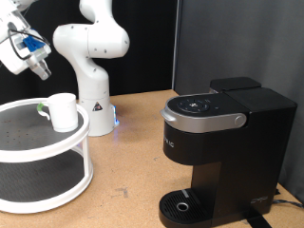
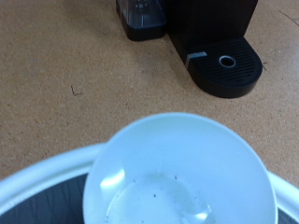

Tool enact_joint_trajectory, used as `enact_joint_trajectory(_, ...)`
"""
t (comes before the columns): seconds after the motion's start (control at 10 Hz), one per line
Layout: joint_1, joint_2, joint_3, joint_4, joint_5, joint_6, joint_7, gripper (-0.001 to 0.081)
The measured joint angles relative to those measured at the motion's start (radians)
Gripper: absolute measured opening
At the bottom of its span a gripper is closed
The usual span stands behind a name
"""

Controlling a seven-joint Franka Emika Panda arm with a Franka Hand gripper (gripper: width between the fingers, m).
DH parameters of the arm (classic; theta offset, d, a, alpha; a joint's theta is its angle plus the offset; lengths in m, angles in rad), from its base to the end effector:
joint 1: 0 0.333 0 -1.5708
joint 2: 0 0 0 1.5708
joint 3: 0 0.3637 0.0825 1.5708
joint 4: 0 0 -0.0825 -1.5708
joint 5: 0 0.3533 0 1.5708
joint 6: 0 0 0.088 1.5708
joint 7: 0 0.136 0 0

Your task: Make a cup of coffee with the keurig machine

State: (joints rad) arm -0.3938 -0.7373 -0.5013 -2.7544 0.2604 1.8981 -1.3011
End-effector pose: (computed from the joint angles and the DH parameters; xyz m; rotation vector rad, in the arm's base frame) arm 0.1749 -0.1784 0.4249 -2.5693 -0.5799 -0.5254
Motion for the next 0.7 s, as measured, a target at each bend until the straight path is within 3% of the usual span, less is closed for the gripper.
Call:
enact_joint_trajectory(0.1, 0.000, 0.013, -0.002, -0.008, -0.001, 0.024, -0.012, 0.0094)
enact_joint_trajectory(0.2, 0.000, 0.024, -0.003, -0.015, 0.000, 0.056, -0.020, 0.0094)
enact_joint_trajectory(0.3, 0.001, 0.033, -0.009, -0.024, 0.005, 0.090, -0.030, 0.0277)
enact_joint_trajectory(0.4, 0.002, 0.039, -0.017, -0.031, 0.015, 0.121, -0.041, 0.0277)
enact_joint_trajectory(0.6, 0.009, 0.055, -0.037, -0.039, 0.043, 0.169, -0.076, 0.0596)
enact_joint_trajectory(0.7, 0.014, 0.065, -0.047, -0.042, 0.054, 0.178, -0.097, 0.0596)
